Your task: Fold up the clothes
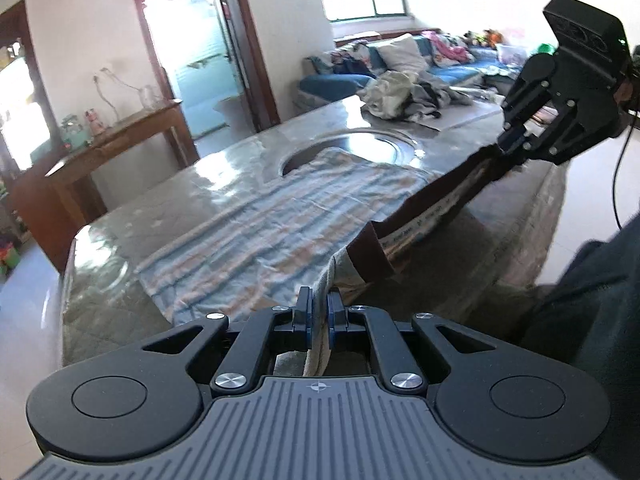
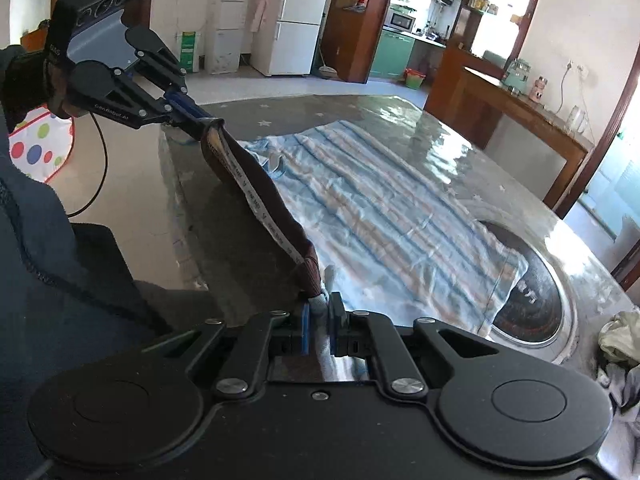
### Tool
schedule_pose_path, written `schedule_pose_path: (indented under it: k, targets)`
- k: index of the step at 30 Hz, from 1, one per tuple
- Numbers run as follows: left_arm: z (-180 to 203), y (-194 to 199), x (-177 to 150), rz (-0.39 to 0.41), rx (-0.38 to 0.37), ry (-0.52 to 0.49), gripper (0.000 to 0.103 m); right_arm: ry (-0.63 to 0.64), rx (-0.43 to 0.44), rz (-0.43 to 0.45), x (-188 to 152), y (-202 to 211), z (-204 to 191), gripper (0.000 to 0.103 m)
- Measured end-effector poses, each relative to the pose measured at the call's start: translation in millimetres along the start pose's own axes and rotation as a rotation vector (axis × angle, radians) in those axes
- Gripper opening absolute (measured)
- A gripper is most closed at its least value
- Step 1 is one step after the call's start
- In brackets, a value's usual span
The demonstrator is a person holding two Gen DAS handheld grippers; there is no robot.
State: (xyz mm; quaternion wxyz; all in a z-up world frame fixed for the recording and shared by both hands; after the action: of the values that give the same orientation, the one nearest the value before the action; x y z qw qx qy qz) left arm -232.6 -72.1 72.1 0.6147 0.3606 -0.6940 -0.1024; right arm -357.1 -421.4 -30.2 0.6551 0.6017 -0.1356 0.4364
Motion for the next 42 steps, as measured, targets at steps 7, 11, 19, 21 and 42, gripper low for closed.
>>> schedule_pose_path:
  k: [7, 11, 19, 21, 42]
  targets:
    - [-33, -36, 30, -0.012, 0.065, 0.044, 0.007, -0.041, -0.038, 0.024, 26, -26, 49, 0.009]
    - [-63, -70, 47, -0.036, 0.102, 0.099, 0.006, -0.026, -0.060, 0.027, 37, -40, 70, 0.009]
    - [-118, -132, 71, -0.073, 0.151, 0.177, 0.006, -0.019, -0.101, 0.007, 70, -97, 126, 0.009]
    - [-132, -146, 78, -0.073, 0.161, 0.186, 0.006, -0.027, -0.110, -0.002, 76, -111, 139, 0.009]
    - [-191, -264, 67, -0.227, 0.240, 0.339, 0.008, -0.289, -0.139, -0.111, 60, -249, 220, 0.022]
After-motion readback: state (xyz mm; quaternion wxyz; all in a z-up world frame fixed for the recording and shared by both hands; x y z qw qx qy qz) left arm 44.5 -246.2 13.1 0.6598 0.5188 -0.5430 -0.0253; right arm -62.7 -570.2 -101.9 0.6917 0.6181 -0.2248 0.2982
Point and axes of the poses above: each gripper's, at about its wrist camera, not at the fingertips, and y roughly against the way its jaws point, z to its right, x to its top, the point moved 4 cm from there along -y, roughly the way its jaws point, and after that the axes turned 1 degree about -z, right-handed, at the moved point
